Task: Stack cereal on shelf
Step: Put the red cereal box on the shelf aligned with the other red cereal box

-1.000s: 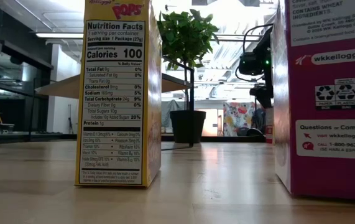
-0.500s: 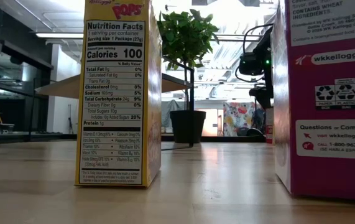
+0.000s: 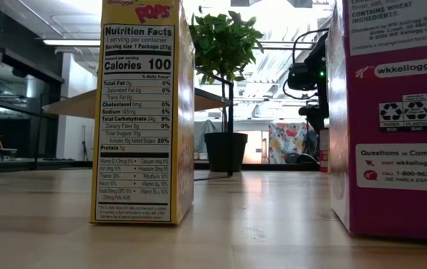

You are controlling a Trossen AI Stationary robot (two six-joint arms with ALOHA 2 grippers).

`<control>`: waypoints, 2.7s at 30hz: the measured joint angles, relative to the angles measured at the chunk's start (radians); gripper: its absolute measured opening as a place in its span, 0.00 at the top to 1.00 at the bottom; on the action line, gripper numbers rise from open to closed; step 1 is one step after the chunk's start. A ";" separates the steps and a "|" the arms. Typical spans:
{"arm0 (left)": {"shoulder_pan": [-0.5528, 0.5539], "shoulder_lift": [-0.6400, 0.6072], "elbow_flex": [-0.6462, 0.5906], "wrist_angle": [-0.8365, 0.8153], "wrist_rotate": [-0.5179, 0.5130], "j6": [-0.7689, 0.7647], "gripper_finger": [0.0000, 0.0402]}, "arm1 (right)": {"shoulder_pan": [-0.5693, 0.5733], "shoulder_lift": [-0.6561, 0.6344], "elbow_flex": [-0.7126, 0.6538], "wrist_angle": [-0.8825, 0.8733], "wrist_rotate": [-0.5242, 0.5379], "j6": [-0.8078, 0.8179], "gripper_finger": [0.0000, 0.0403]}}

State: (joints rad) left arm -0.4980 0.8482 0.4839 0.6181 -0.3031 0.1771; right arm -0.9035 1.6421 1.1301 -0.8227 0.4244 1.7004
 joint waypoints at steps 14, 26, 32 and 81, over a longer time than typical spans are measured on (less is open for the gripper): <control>0.000 0.000 0.000 -0.028 0.000 -0.018 0.29 | -0.043 -0.004 0.000 0.012 0.064 -0.058 0.22; 0.000 0.000 0.000 -0.017 0.000 -0.017 0.29 | -0.058 -0.004 0.000 0.090 0.121 -0.329 0.22; 0.000 0.000 0.000 -0.016 0.000 -0.017 0.29 | -0.067 -0.005 0.000 0.185 0.103 -0.570 0.22; 0.041 0.000 0.000 -0.024 0.000 -0.045 0.29 | 0.045 -0.006 0.000 0.099 0.035 -1.411 0.22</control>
State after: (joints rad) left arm -0.4572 0.8486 0.4839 0.5938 -0.3027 0.1326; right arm -0.8590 1.6363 1.1302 -0.7238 0.4597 0.2898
